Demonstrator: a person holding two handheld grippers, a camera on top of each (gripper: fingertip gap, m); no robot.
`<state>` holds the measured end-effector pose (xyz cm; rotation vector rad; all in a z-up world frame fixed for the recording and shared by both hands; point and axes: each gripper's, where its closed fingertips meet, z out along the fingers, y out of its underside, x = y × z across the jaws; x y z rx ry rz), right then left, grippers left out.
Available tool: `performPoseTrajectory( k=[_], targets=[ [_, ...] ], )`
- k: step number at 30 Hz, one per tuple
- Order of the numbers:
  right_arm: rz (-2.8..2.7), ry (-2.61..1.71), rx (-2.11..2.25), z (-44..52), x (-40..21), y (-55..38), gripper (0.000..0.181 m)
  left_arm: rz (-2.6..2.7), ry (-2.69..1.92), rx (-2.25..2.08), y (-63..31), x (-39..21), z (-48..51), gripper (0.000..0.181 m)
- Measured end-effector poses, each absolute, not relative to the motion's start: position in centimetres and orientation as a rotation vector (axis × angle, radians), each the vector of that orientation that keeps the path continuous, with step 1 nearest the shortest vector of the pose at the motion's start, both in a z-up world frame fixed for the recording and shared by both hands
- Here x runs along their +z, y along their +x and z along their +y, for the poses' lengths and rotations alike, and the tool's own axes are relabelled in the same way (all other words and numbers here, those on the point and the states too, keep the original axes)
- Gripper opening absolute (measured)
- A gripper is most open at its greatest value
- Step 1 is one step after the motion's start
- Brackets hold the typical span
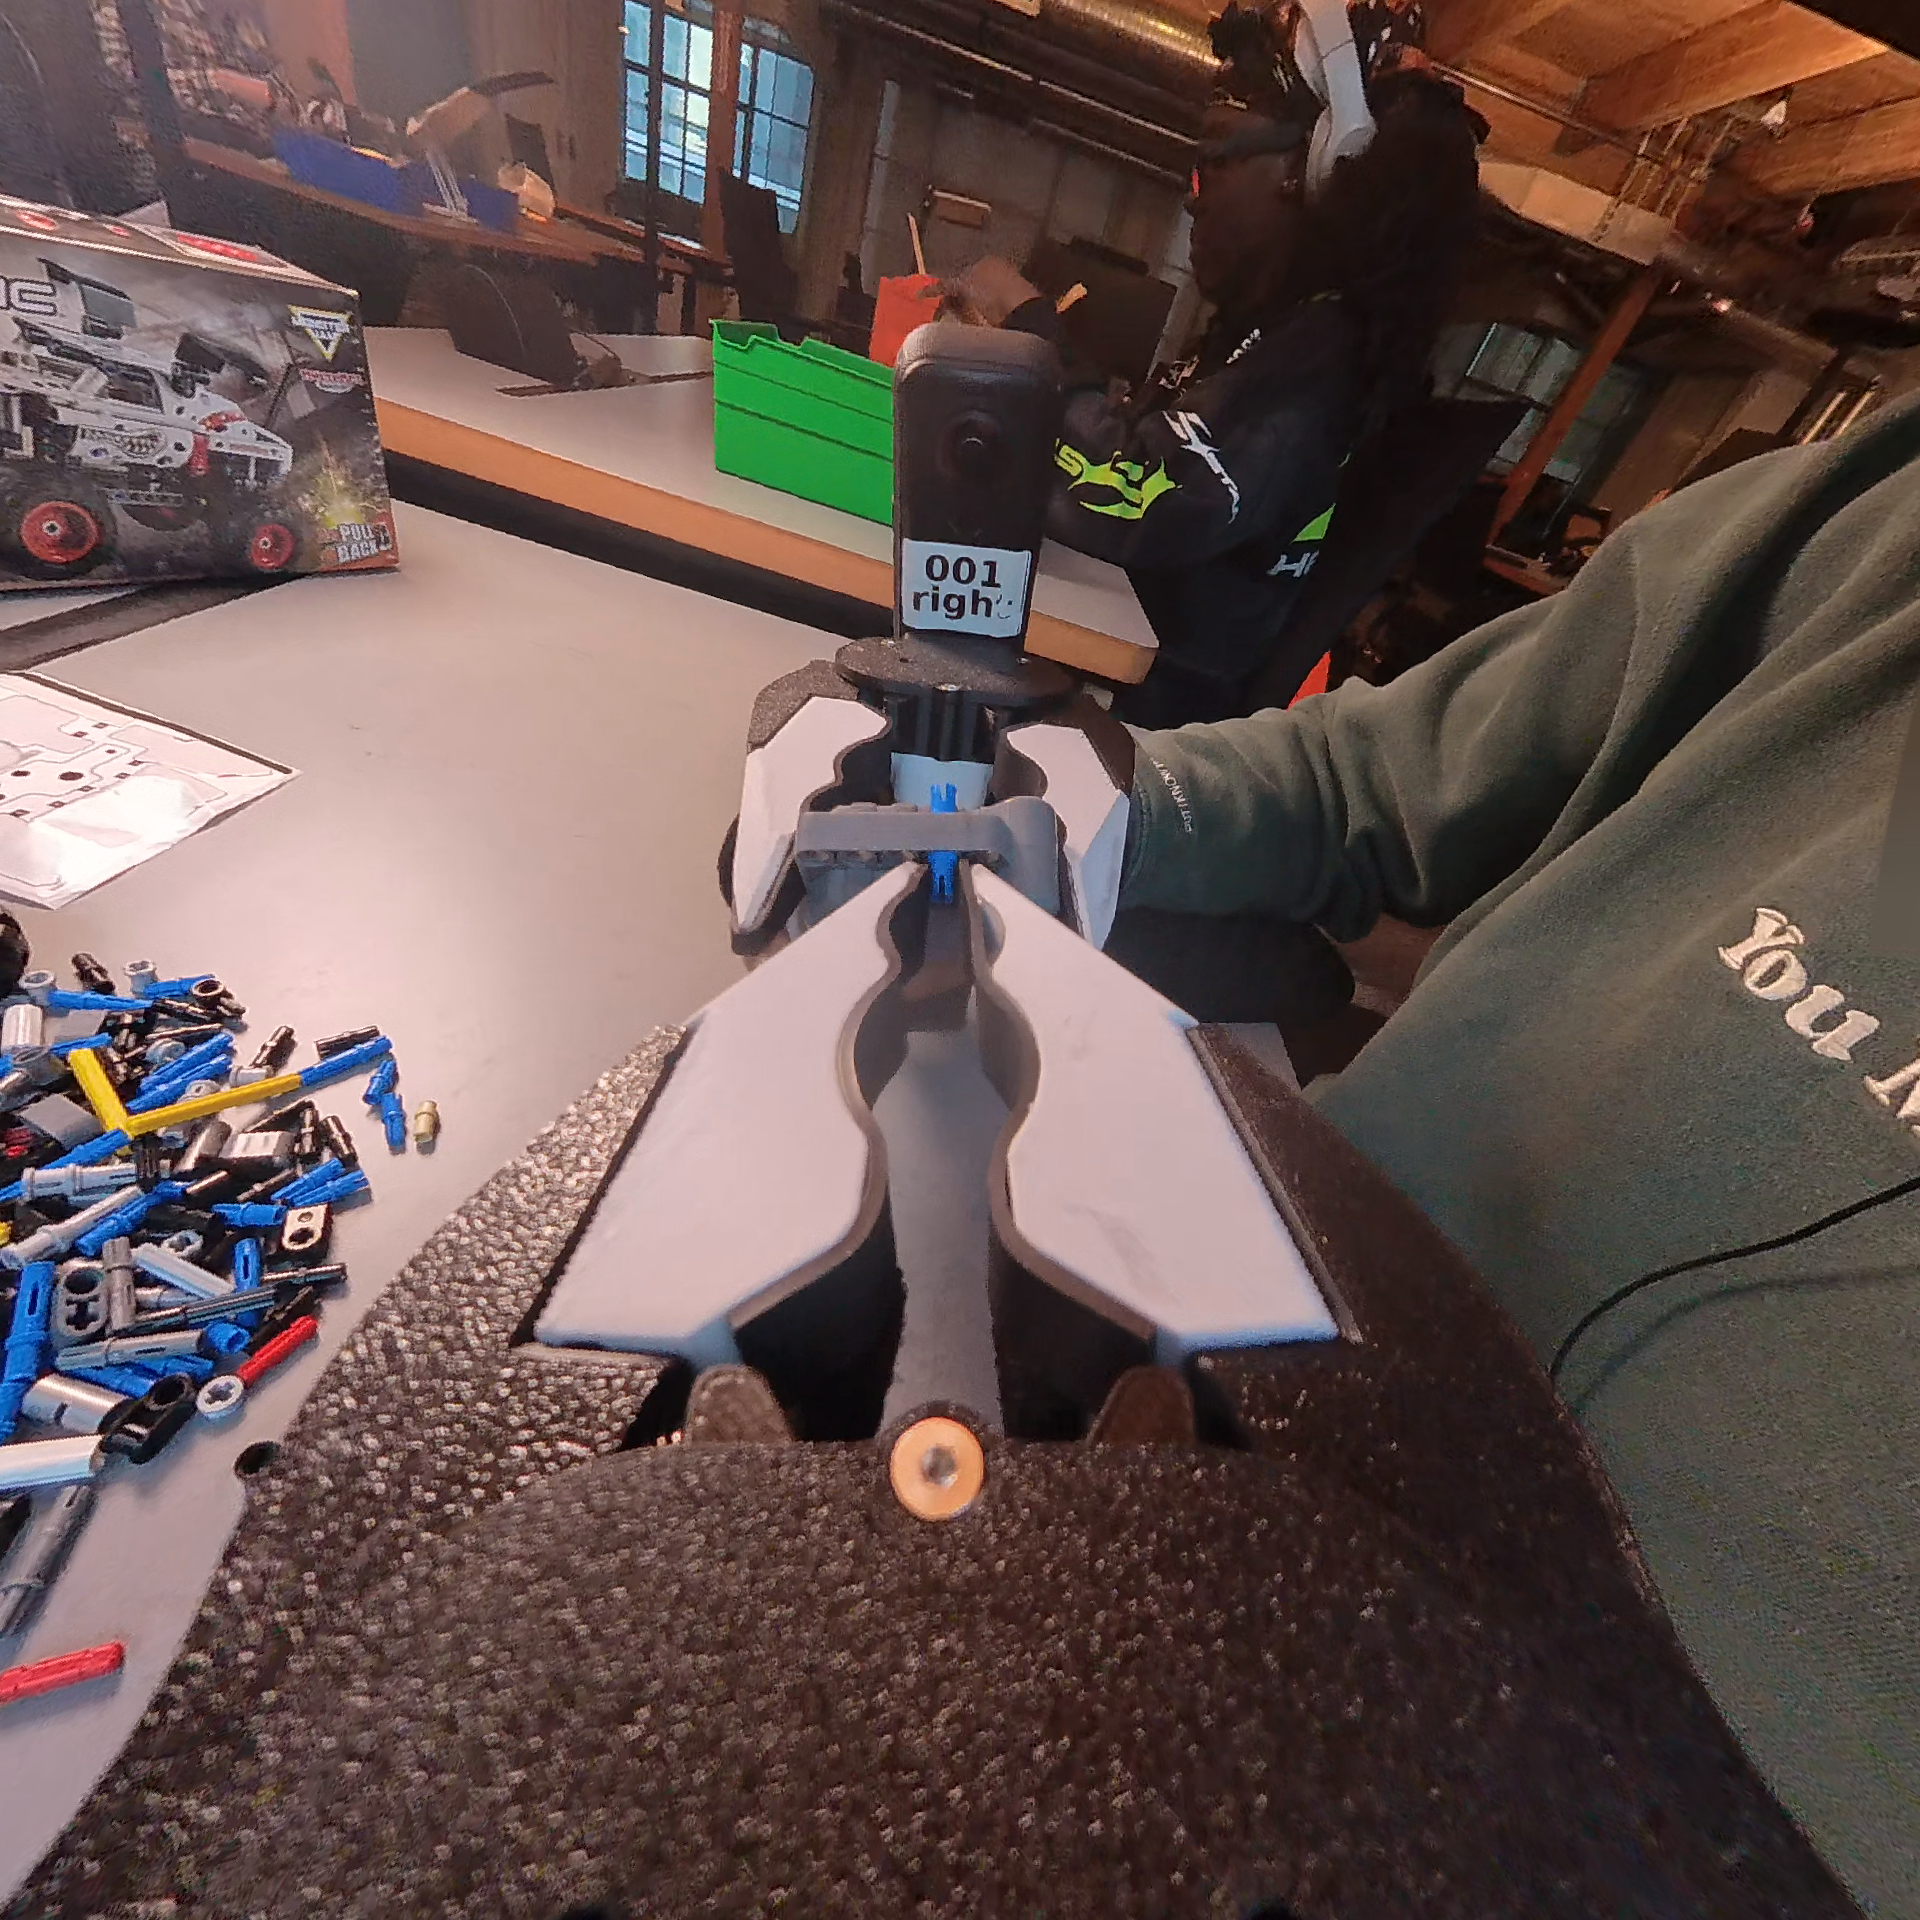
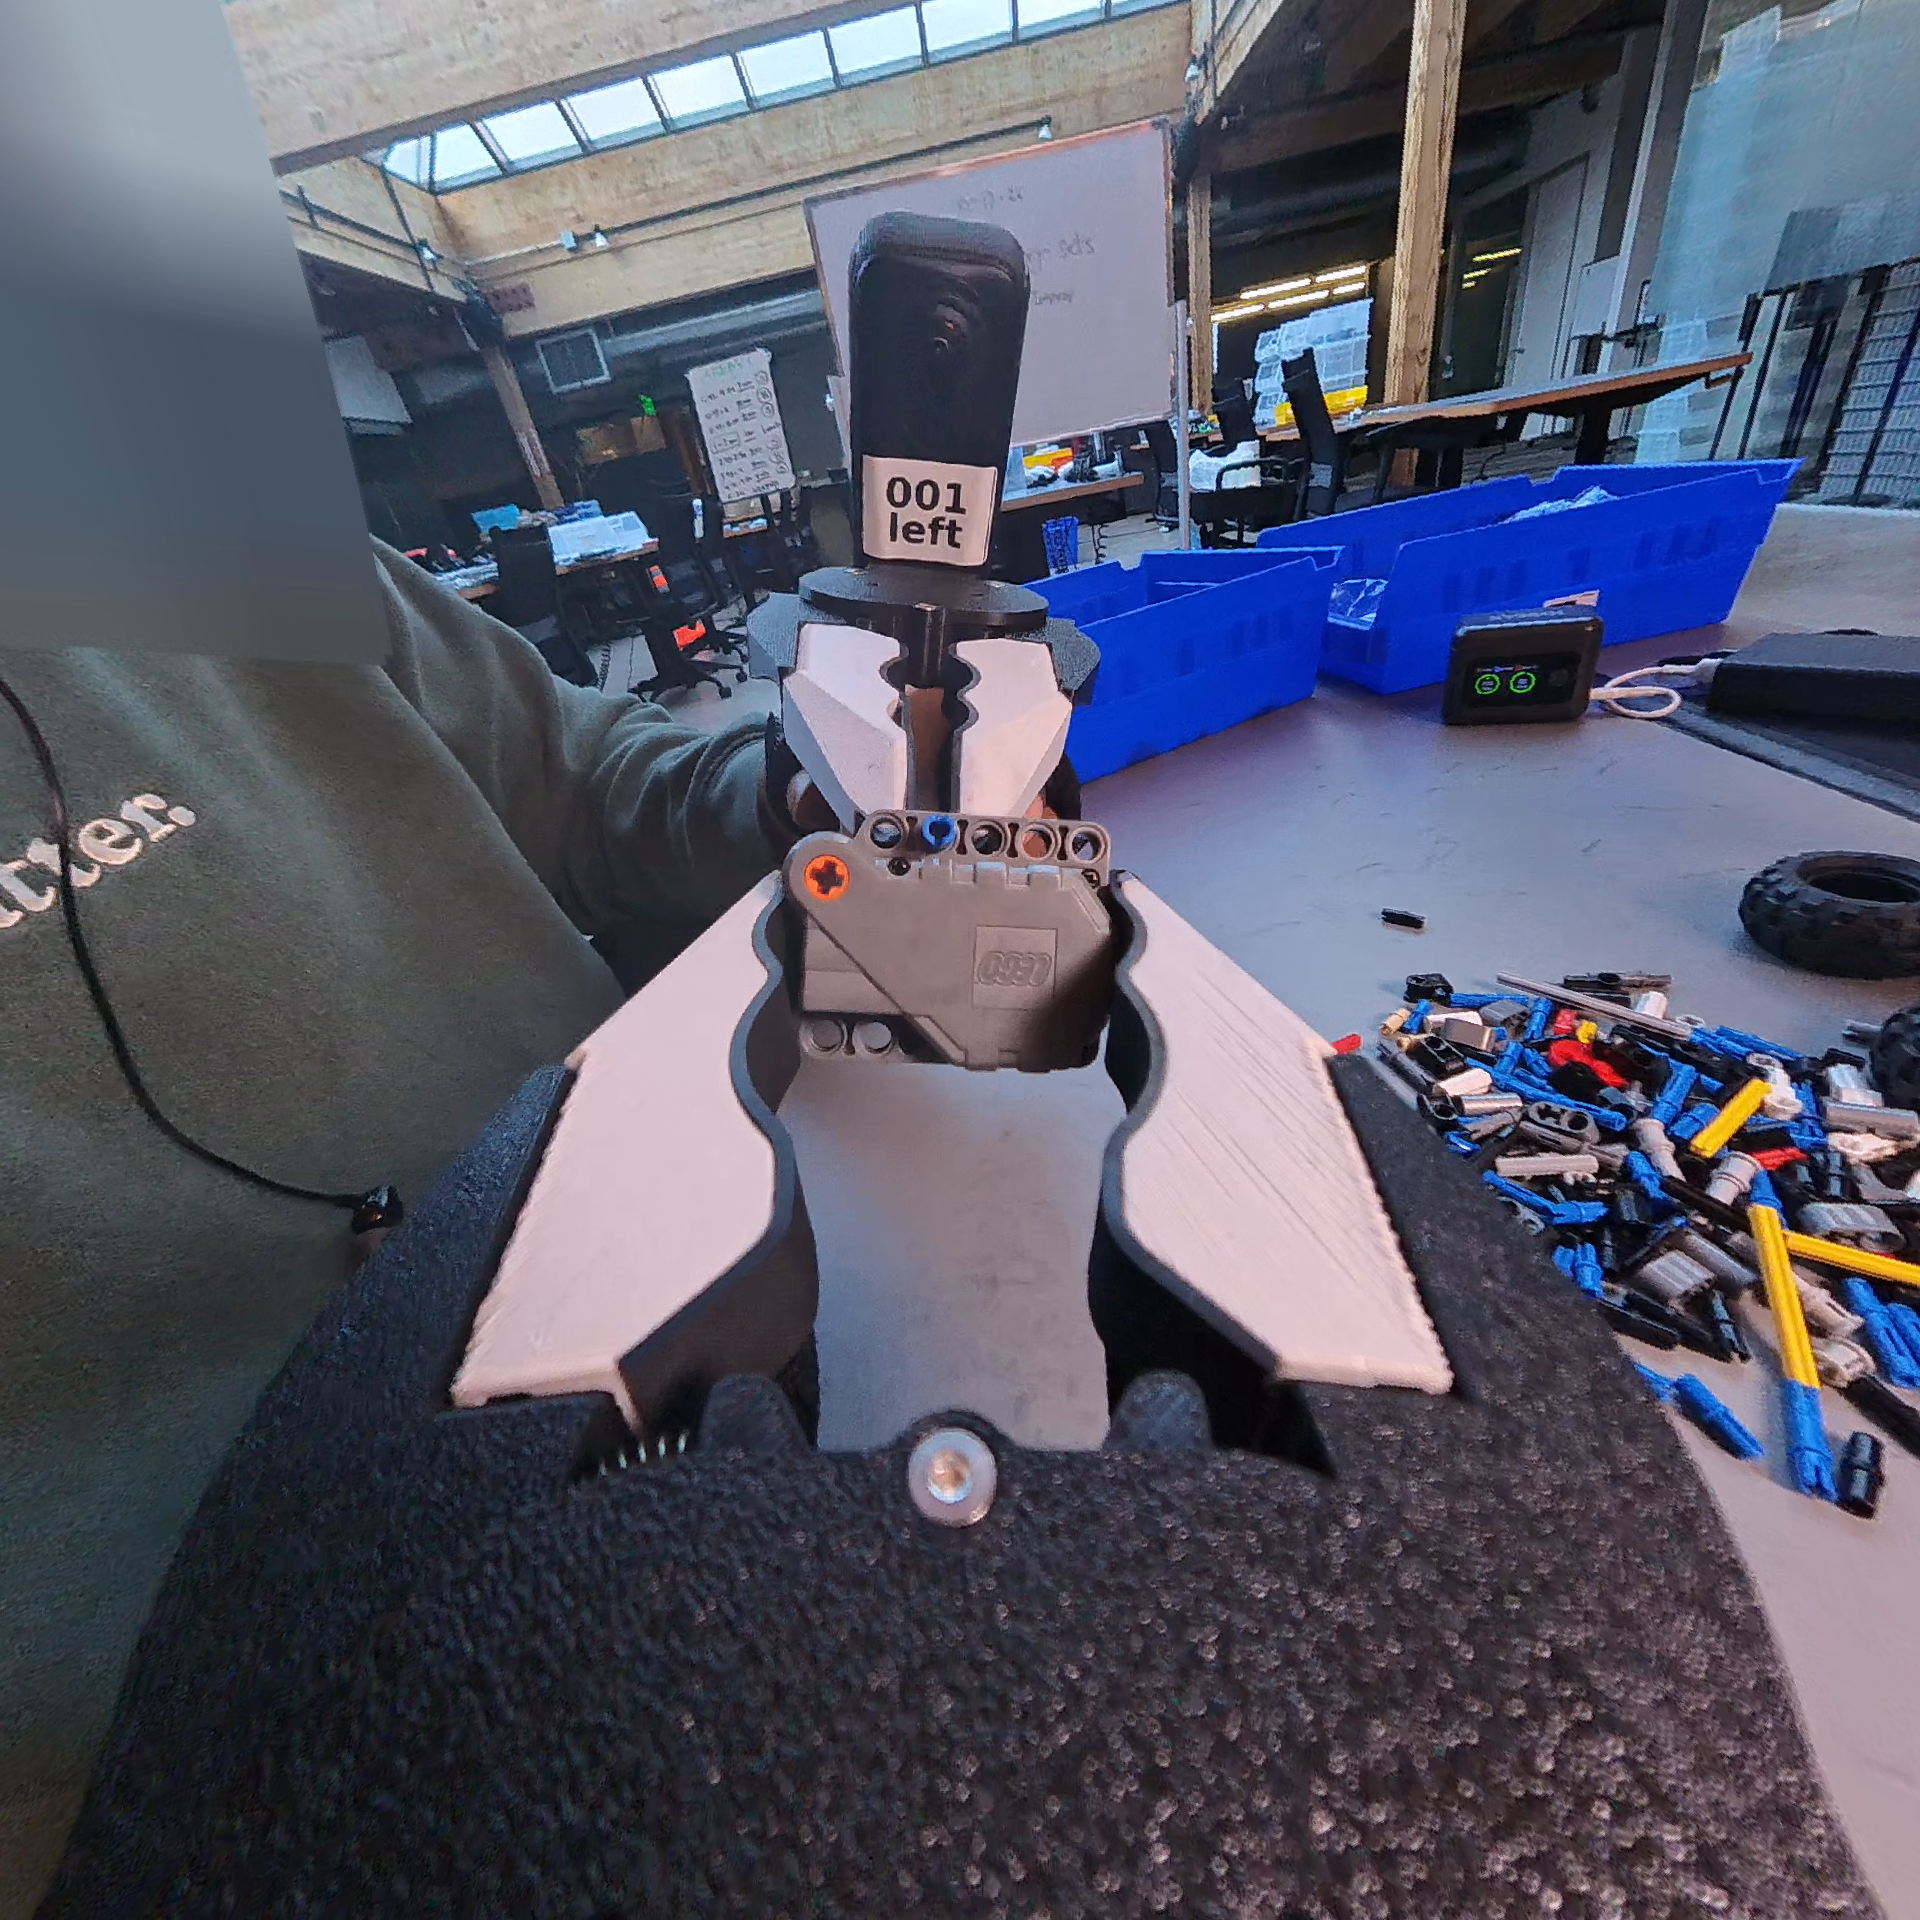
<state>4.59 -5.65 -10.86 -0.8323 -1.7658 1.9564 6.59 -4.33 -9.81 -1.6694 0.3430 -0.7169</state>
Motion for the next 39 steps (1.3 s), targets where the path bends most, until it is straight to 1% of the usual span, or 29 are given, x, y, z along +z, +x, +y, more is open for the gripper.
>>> performPoseTrajectory(
  k=[3,11,12,14,17,29,35,39],
  targets=[
    [-1.777,-0.826,1.939,-5.8,-10.9,4.7,0.056,0.369,-1.697,-0.68,6.6,-9.9,-4.5,0.005],
    [-1.665,-0.889,2.117,-5.8,-9.9,4.4,0.055,0.337,-1.712,-0.75,6.2,-9.5,-4.8,0.003],
    [-1.602,-0.896,2.162,-5.4,-9.1,4.3,0.054,0.33,-1.706,-0.746,5.9,-9.2,-4.9,0.004],
    [-1.28,-0.94,2.343,-1.2,-5.4,4.3,0.055,0.275,-1.712,-0.692,3.6,-9.4,-5.1,0.003],
    [-1.251,-0.907,2.163,2.0,-4.2,5.0,0.055,0.195,-1.723,-0.704,1.6,-10.4,-5.5,0.003],
    [-1.459,-0.95,1.991,0.2,-7.7,4.0,0.056,0.267,-1.946,-0.433,0.8,-15.4,-3.9,0.004],
    [-1.66,-0.931,1.551,0.5,-11.9,3.0,0.056,0.233,-2.0,-0.289,-1.4,-17.4,-3.5,0.004],
    [-1.778,-0.9,1.309,0.7,-14.5,2.6,0.056,0.178,-1.989,-0.2,-3.4,-17.7,-3.1,0.004]
  ],
)
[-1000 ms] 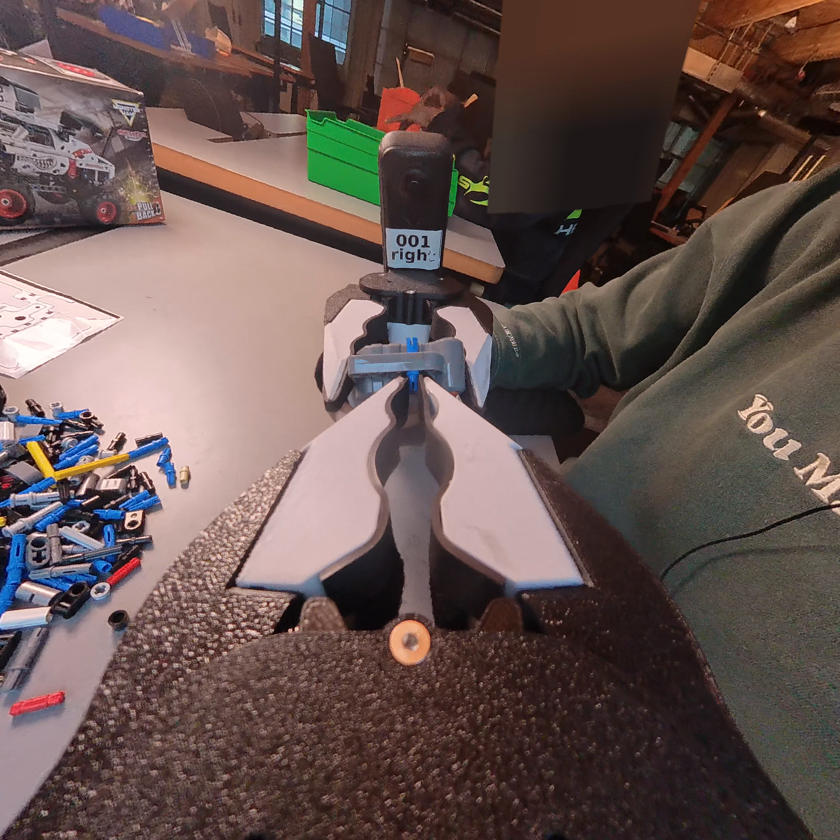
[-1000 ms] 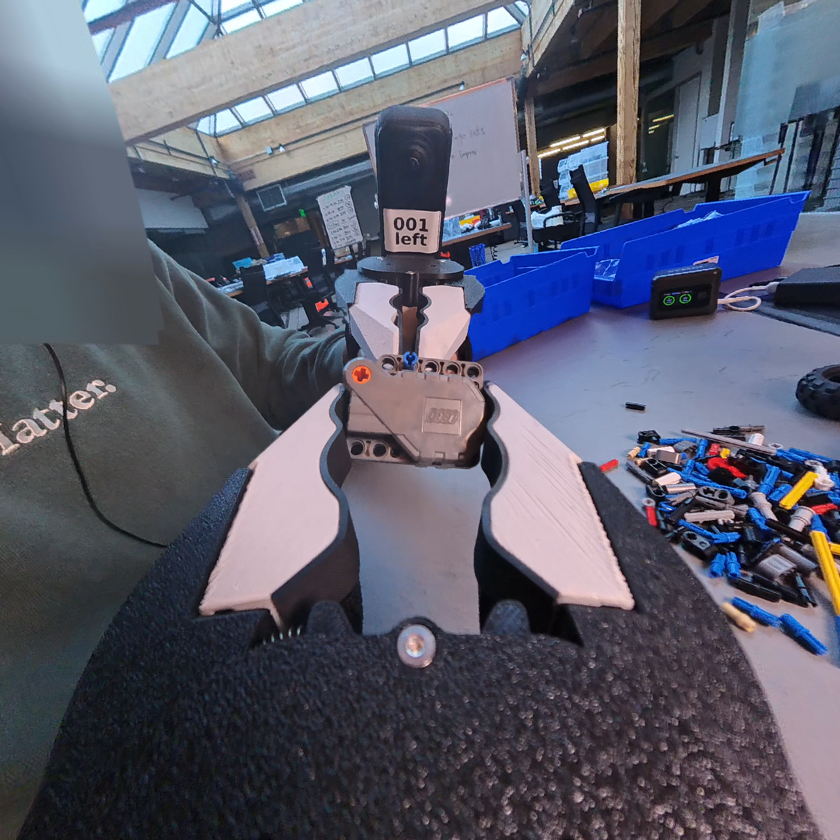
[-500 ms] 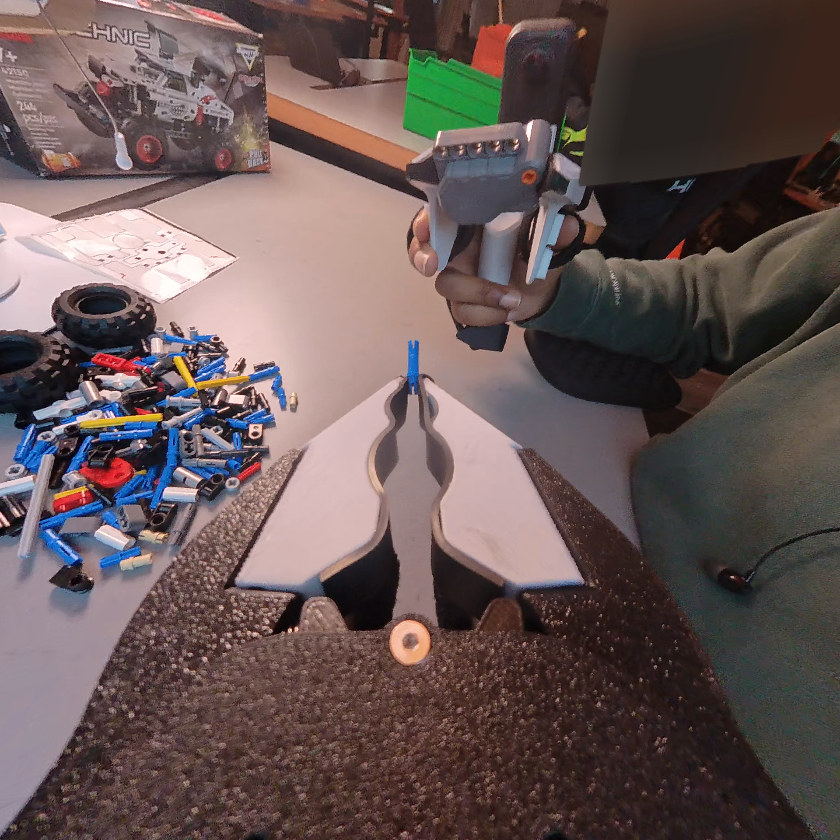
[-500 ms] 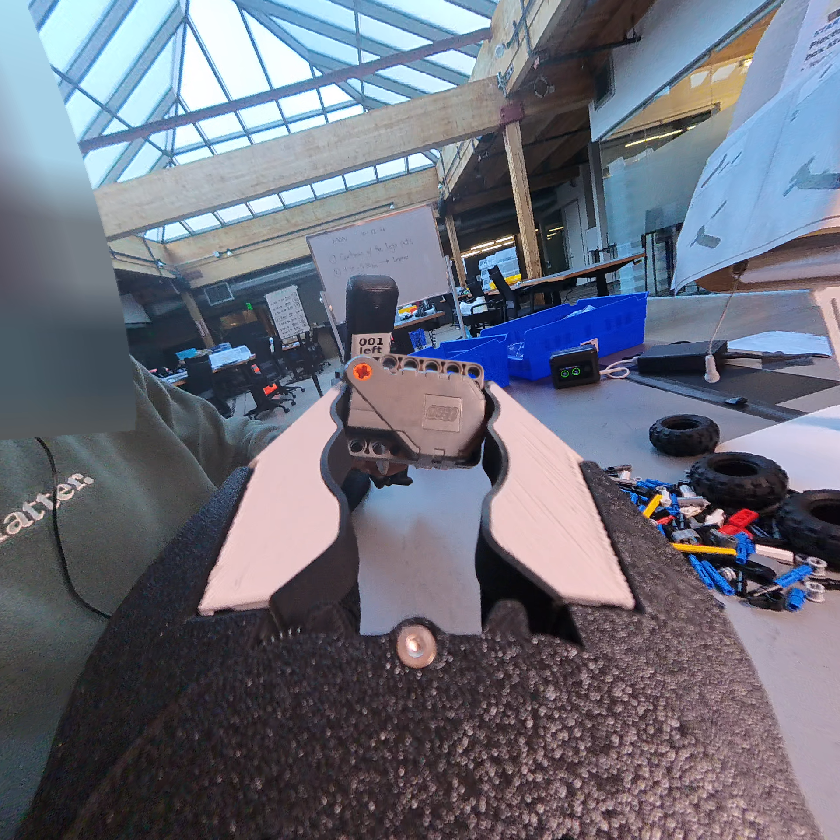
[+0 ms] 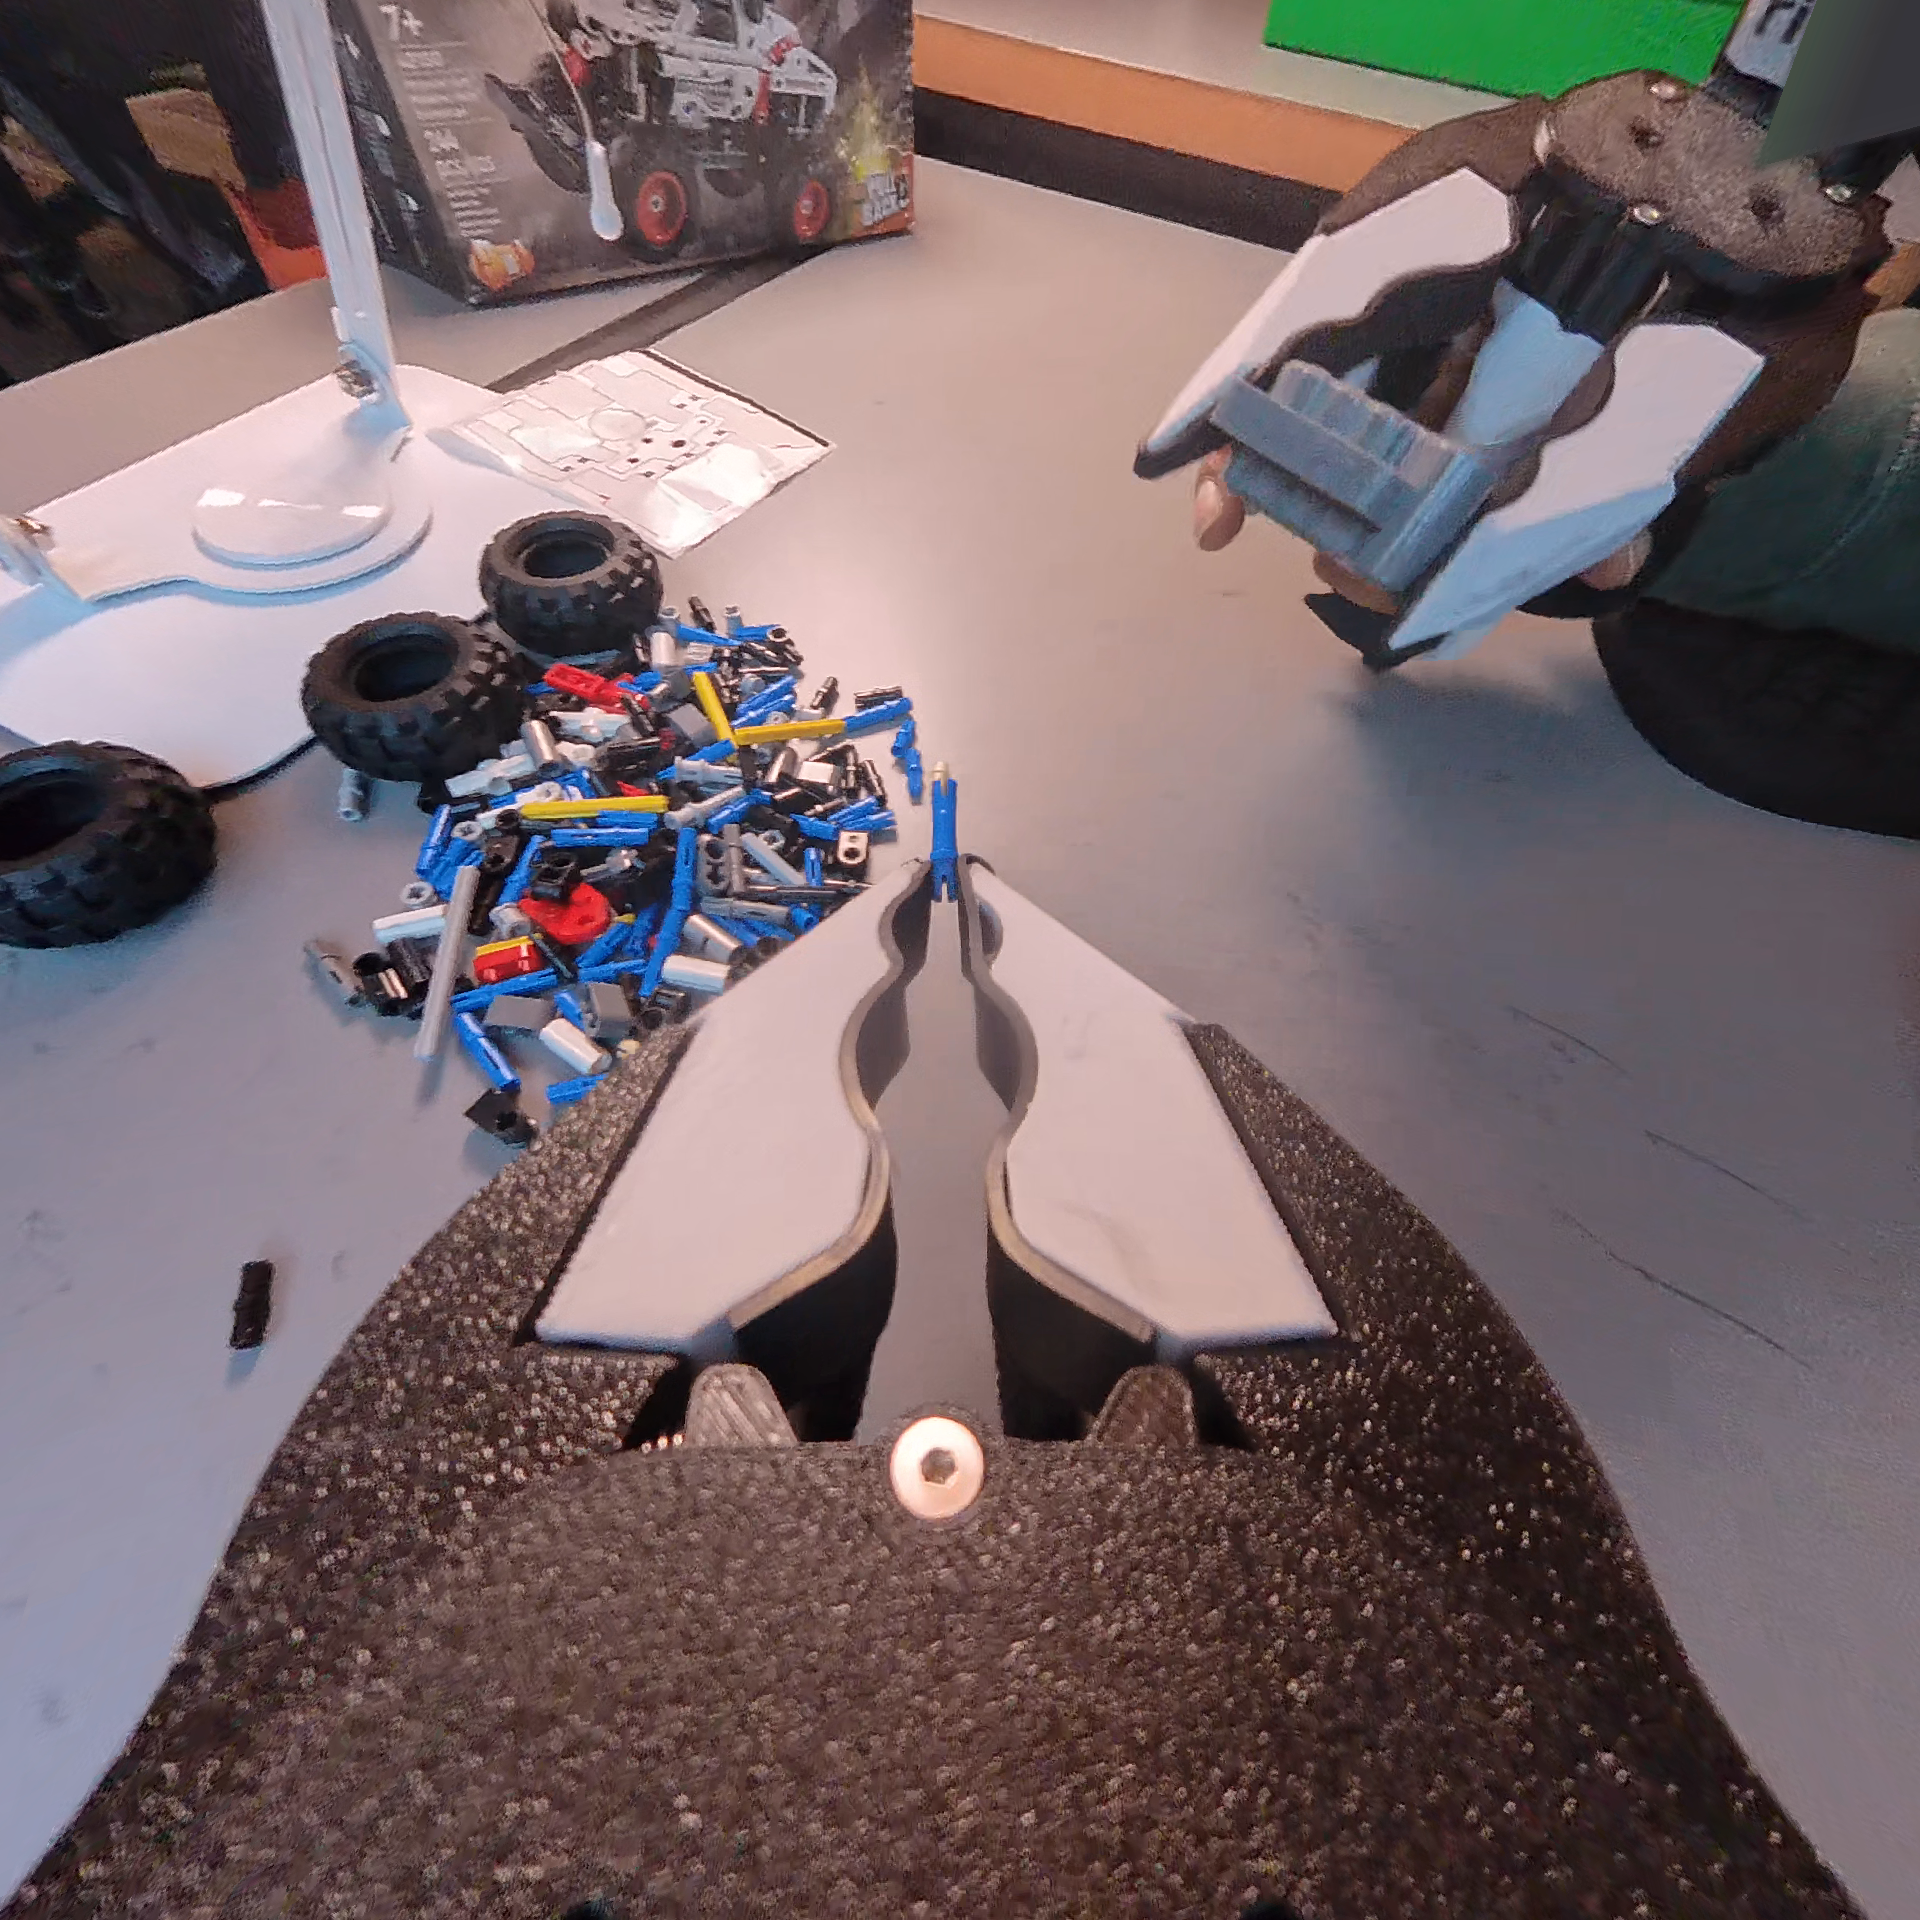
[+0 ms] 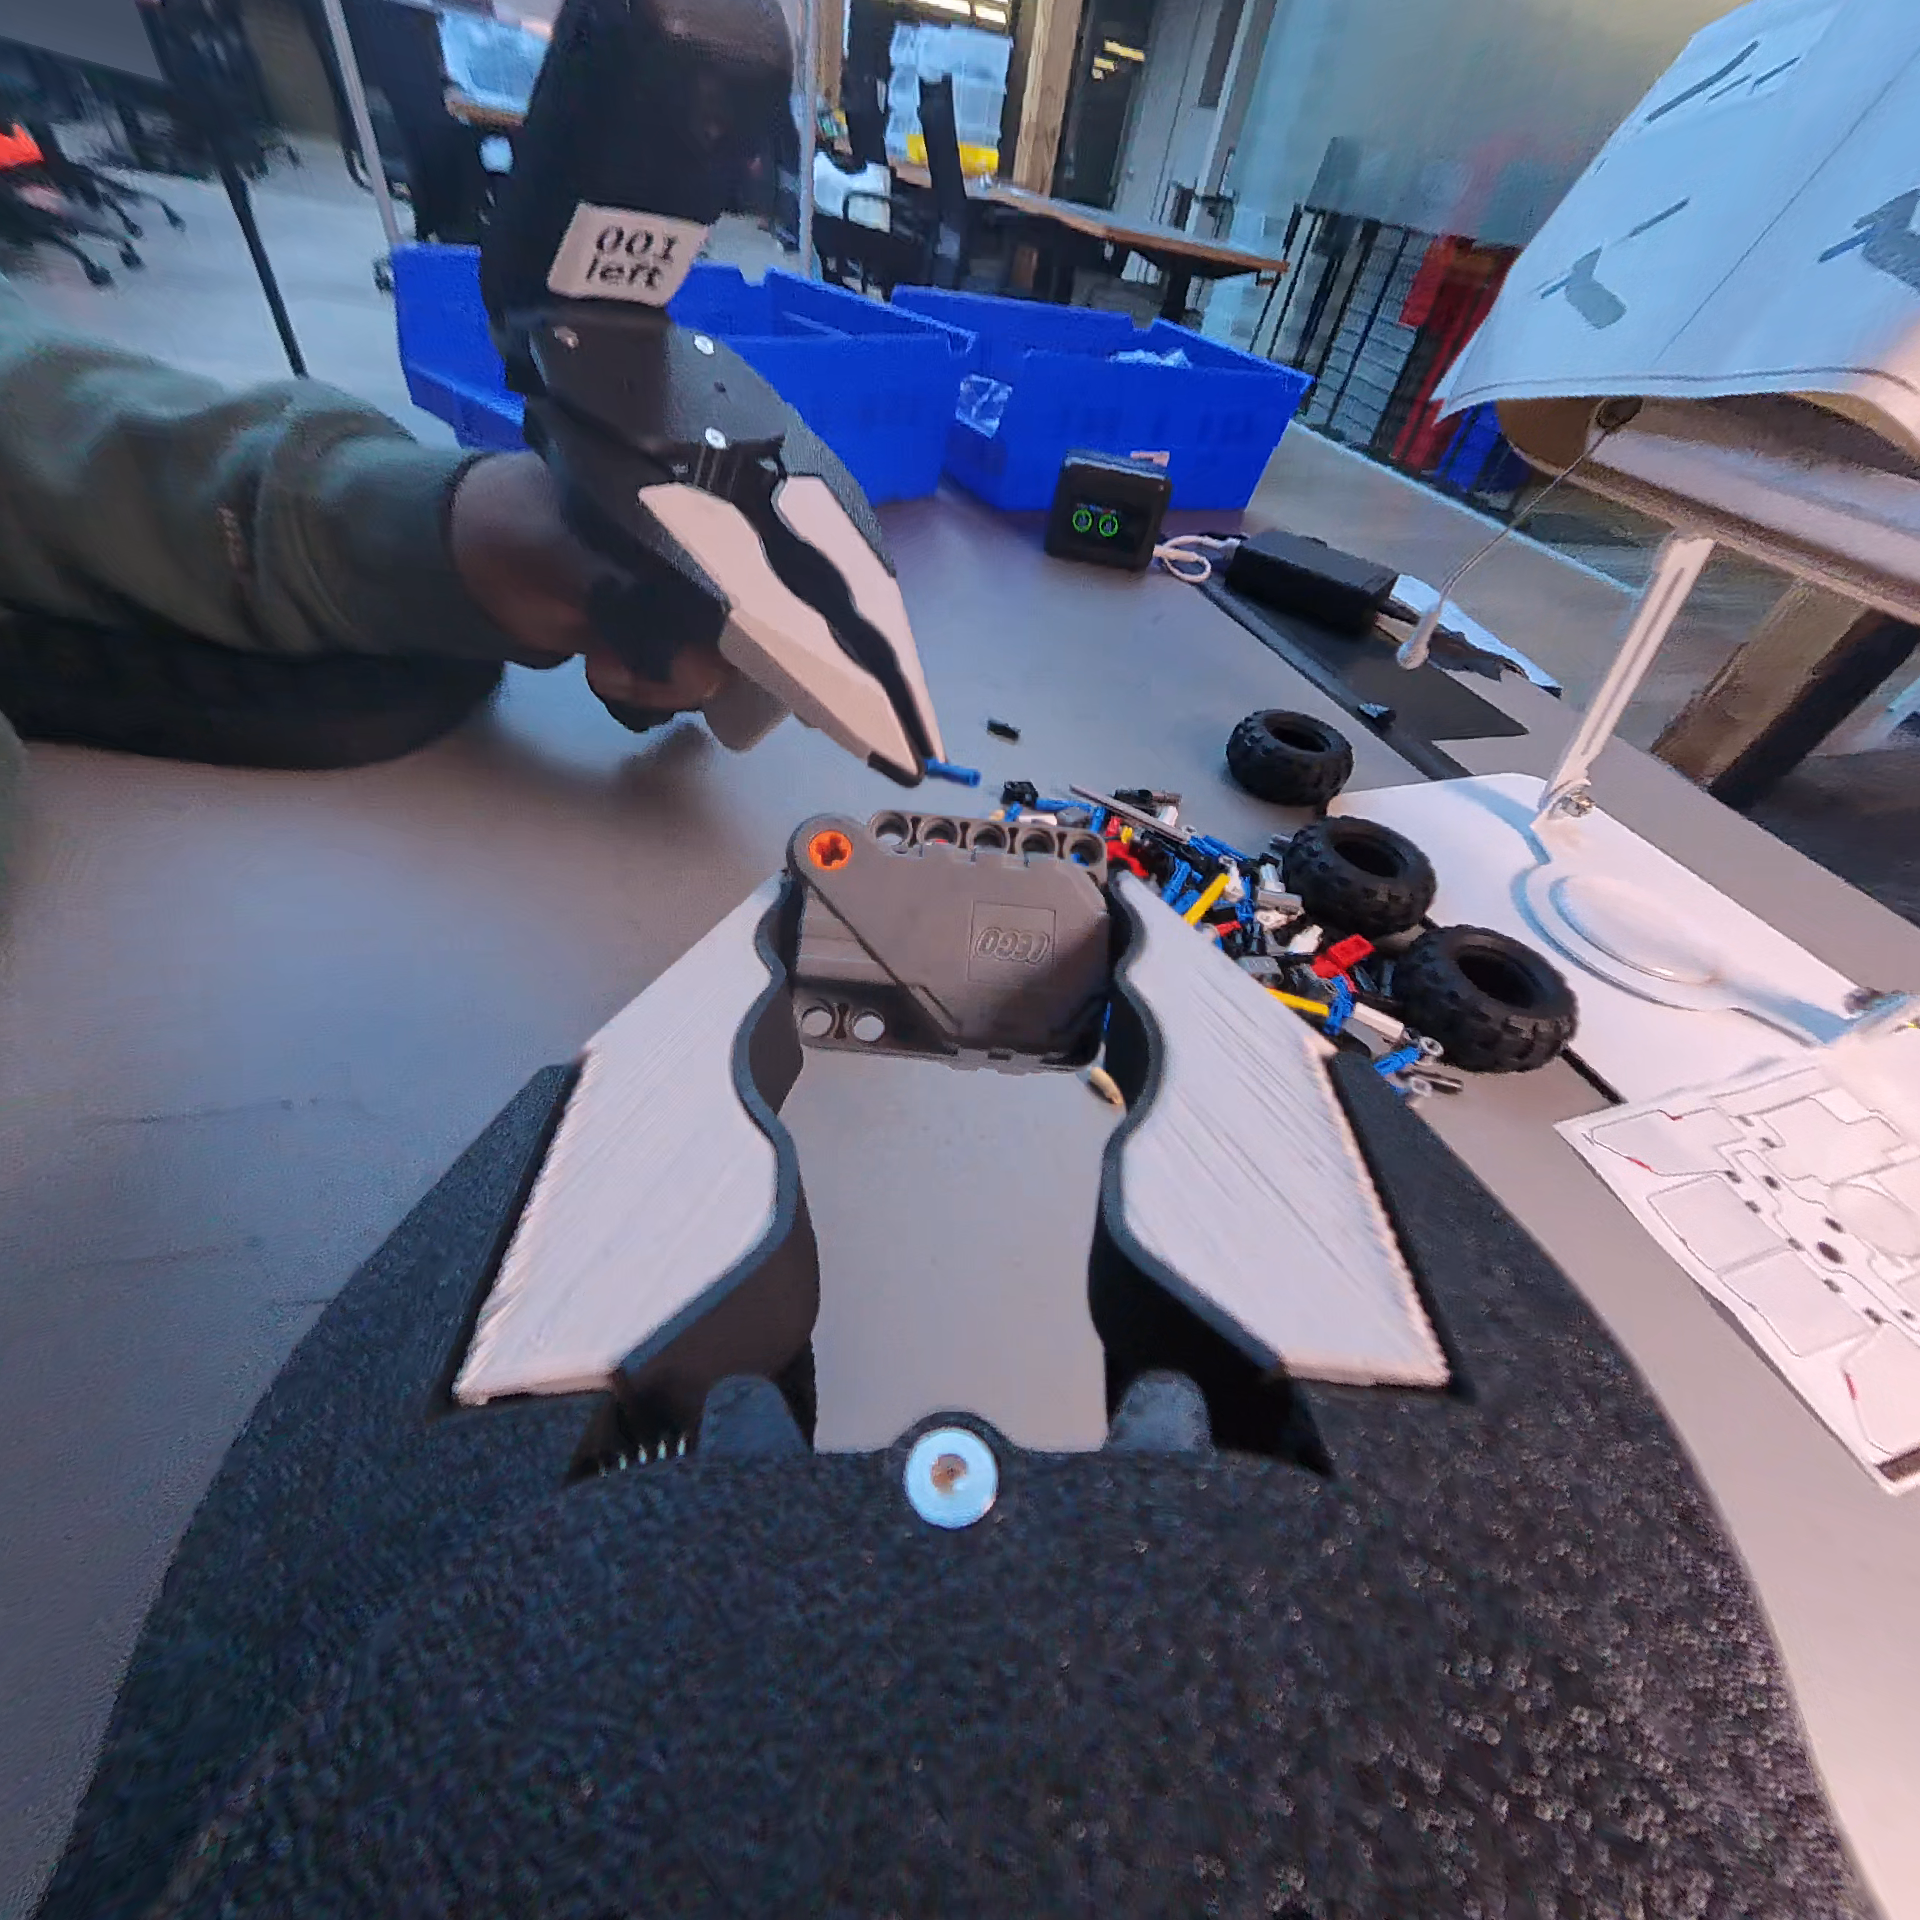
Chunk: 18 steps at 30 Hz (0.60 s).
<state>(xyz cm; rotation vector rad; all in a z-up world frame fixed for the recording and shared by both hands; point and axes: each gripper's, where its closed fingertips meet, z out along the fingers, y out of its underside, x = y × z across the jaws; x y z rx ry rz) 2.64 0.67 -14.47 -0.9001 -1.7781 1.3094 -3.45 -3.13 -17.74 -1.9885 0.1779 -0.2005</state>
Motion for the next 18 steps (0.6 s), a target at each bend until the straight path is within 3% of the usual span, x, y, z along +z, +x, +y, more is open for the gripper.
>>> performPoseTrajectory(
  k=[12,18],
  targets=[
    [-1.819,-0.941,1.297,0.1,-15.7,2.5,0.056,0.111,-2.11,0.02,-10.4,-20.0,0.8,0.004],
    [-1.823,-0.876,1.236,-0.3,-15.8,2.7,0.056,0.009,-2.029,-0.256,-7.7,-18.2,1.6,0.042]
  ],
)
